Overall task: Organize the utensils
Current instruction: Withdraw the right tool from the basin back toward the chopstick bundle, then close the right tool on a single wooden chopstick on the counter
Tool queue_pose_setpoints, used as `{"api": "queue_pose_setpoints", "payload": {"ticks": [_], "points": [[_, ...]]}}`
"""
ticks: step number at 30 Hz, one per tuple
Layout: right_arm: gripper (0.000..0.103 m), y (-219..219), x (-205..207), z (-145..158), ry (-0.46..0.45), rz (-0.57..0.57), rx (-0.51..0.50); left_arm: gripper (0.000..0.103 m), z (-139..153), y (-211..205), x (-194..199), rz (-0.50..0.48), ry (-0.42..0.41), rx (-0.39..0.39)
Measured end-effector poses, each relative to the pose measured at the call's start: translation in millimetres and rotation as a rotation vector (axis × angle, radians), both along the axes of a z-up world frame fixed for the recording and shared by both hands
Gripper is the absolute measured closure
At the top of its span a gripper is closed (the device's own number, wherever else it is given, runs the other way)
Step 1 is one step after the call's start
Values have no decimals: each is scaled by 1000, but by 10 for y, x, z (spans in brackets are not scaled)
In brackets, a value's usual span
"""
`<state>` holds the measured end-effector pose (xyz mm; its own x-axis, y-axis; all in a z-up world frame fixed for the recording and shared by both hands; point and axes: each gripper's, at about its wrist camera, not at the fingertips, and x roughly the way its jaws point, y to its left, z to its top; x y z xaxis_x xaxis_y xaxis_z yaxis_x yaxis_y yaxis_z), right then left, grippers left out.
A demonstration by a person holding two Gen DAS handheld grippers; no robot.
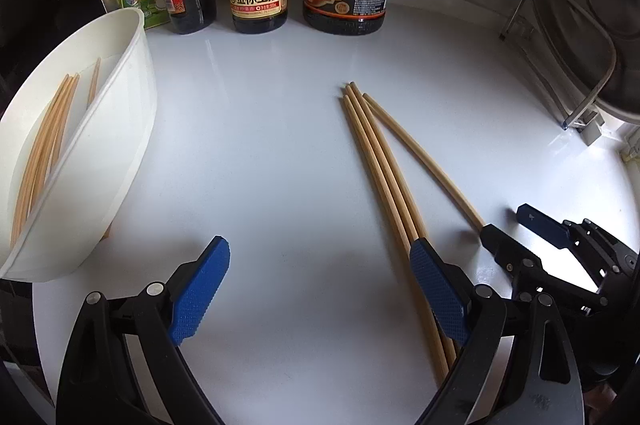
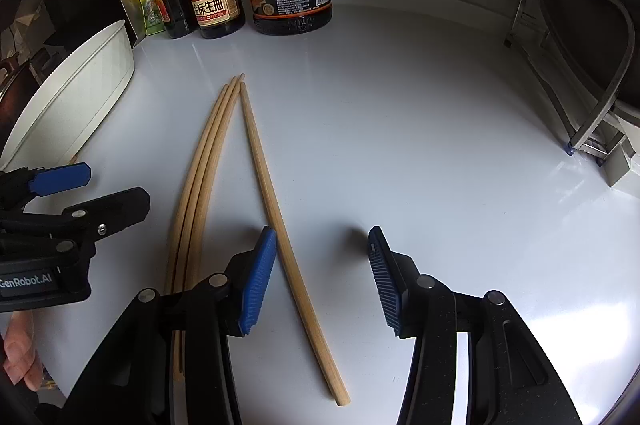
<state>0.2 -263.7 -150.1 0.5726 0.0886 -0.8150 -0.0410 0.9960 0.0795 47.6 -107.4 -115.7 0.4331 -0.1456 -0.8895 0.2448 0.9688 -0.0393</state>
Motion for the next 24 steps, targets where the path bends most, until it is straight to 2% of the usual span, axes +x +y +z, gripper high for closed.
{"api": "queue_pose_setpoints", "payload": {"ticks": [10,17,22,24], "points": [[57,-98,-6,33,-6,-2,-5,13,-170,-65,30,-1,59,-10],[57,-100,2,36,-8,-2,-6,12,-189,-120,18,-8,55,4],[57,-95,-3,34,-9,0,-10,7,-198,-147,31,1,51,30],[57,-90,2,34,-10,2,-11,8,-204,-148,39,4,48,50]]}}
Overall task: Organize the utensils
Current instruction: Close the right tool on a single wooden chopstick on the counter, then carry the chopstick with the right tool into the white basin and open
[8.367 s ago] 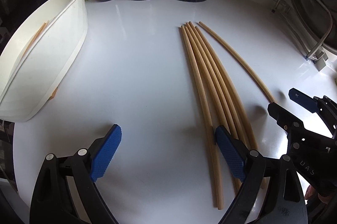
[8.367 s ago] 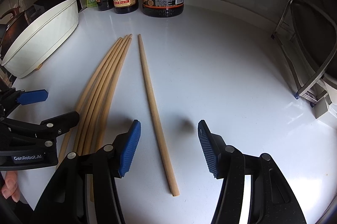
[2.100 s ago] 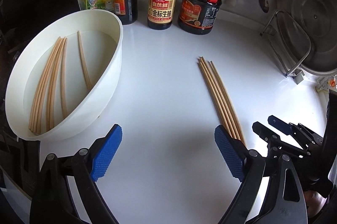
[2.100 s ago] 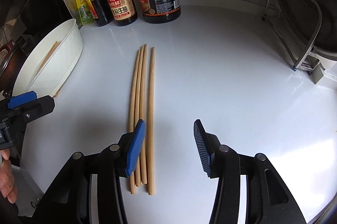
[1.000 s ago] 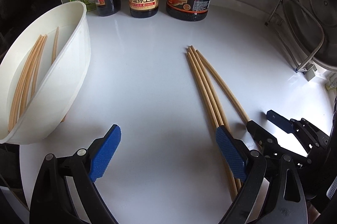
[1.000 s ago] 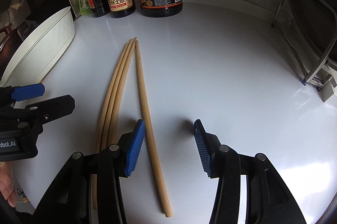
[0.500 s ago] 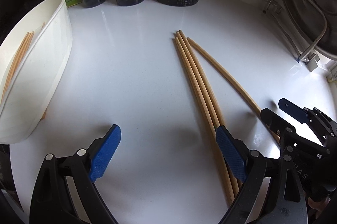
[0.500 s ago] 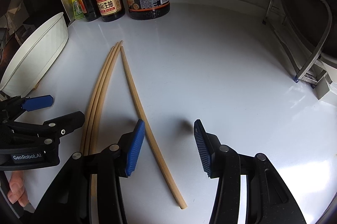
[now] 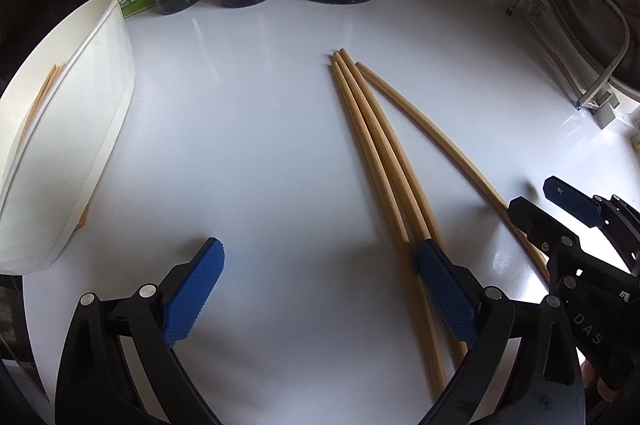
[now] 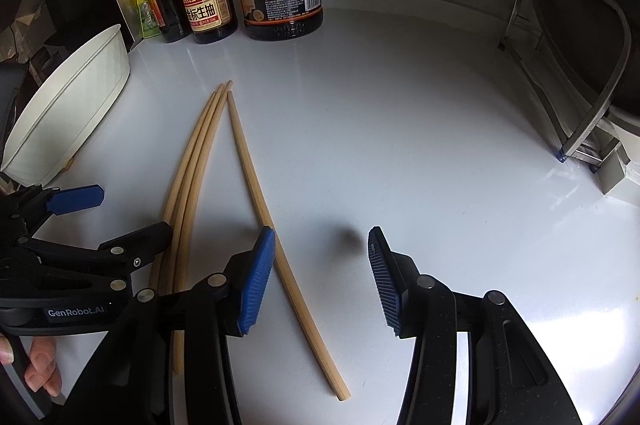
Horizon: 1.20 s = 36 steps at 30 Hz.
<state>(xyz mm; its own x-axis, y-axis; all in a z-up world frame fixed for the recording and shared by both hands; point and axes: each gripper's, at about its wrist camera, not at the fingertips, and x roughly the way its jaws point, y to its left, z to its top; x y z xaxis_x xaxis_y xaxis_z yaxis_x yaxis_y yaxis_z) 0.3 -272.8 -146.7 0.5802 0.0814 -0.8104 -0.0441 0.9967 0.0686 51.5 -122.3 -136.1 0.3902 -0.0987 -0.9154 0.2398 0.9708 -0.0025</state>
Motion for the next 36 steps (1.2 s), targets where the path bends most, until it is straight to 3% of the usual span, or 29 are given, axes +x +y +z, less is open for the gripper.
{"api": "queue_pose_setpoints", "payload": {"ticks": [11,13,16,19,23,25,31,36], "points": [[57,107,61,-17,2,96,-15,7,4,219,53,54,-16,13],[57,131,69,-31,-1,112,-24,12,14,212,51,41,-21,10],[59,181,74,-37,-10,135,-49,26,51,157,20,8,-37,8],[71,226,72,-33,-15,154,-54,42,80,105,-11,-15,-46,6],[94,293,79,-21,-4,177,-64,76,110,63,-41,-50,-54,-5],[97,316,77,-18,3,179,-65,92,117,59,-44,-60,-47,-12],[97,259,8,5,9,130,12,96,120,114,-39,-60,-15,-35],[97,205,-33,187,-11,74,78,96,289,160,-77,-83,-29,-65]]}}
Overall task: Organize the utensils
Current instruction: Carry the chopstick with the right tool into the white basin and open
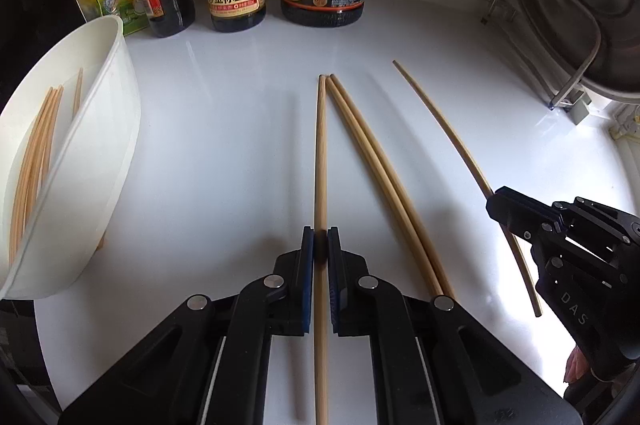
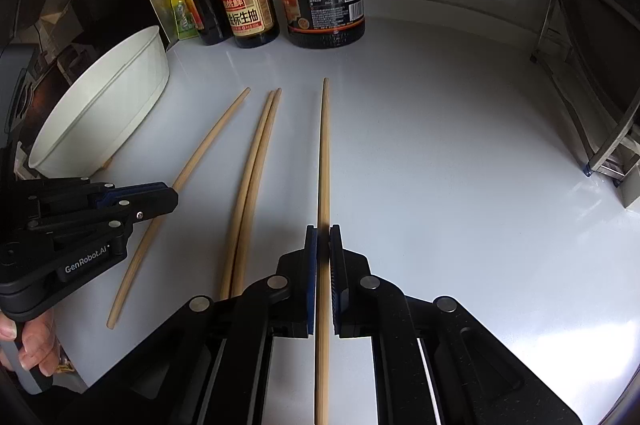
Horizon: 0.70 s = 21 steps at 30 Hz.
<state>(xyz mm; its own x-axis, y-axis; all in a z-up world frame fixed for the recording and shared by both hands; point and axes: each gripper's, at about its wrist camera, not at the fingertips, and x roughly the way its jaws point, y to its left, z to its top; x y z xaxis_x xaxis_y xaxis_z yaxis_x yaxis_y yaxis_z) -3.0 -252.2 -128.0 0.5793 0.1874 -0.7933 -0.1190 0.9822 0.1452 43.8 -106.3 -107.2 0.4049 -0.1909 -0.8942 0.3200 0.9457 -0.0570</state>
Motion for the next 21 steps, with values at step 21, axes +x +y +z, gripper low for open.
{"api": "queue_pose_setpoints", "payload": {"ticks": [21], "points": [[97,1172,355,1100,-128,45,114,96,1085,1373,375,70,-162,-72]]}}
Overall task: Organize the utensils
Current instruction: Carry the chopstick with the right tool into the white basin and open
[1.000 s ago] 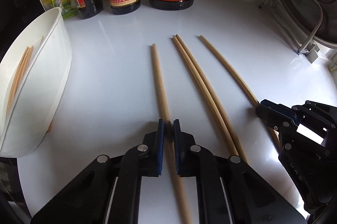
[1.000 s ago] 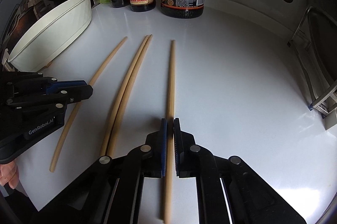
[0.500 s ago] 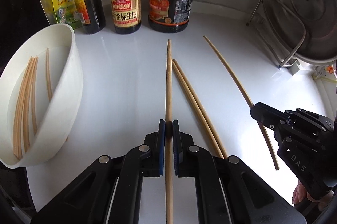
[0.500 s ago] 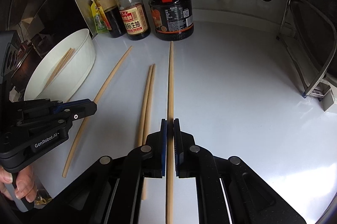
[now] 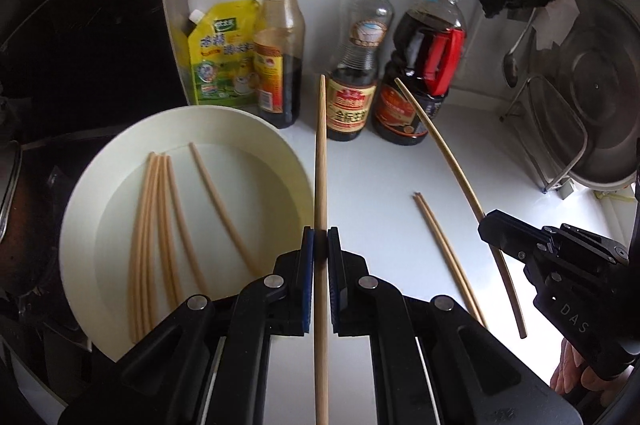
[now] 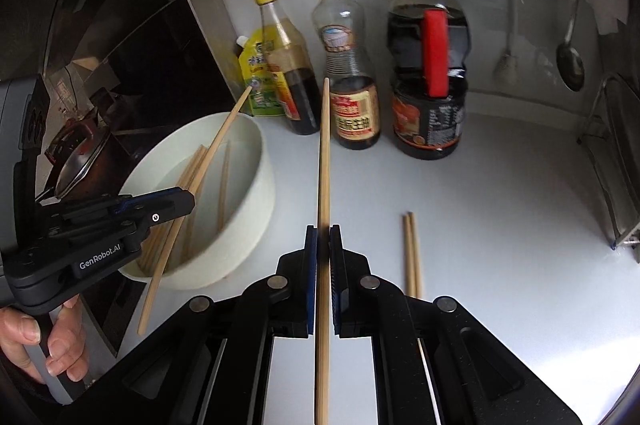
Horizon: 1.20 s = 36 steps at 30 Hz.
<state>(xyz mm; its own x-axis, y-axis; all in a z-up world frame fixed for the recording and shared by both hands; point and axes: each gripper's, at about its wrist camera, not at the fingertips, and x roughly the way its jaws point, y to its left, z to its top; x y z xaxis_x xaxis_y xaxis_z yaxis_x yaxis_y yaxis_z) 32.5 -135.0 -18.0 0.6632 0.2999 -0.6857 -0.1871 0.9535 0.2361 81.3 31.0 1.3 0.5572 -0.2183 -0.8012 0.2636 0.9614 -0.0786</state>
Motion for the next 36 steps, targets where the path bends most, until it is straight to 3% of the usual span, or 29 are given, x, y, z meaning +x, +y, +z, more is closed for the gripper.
{"api": "queue_pose_setpoints", "payload": {"ticks": [15,23,36], "points": [[97,1415,750,-95,71,161,-15,96,-215,1329,461,163,62,26],[97,1774,1072,-328,155,184,-51,96,-498,1471,707,183,137,14],[97,1833,1264,-595,244,169,-54,96,-811,1513,971,196,213,26]]}}
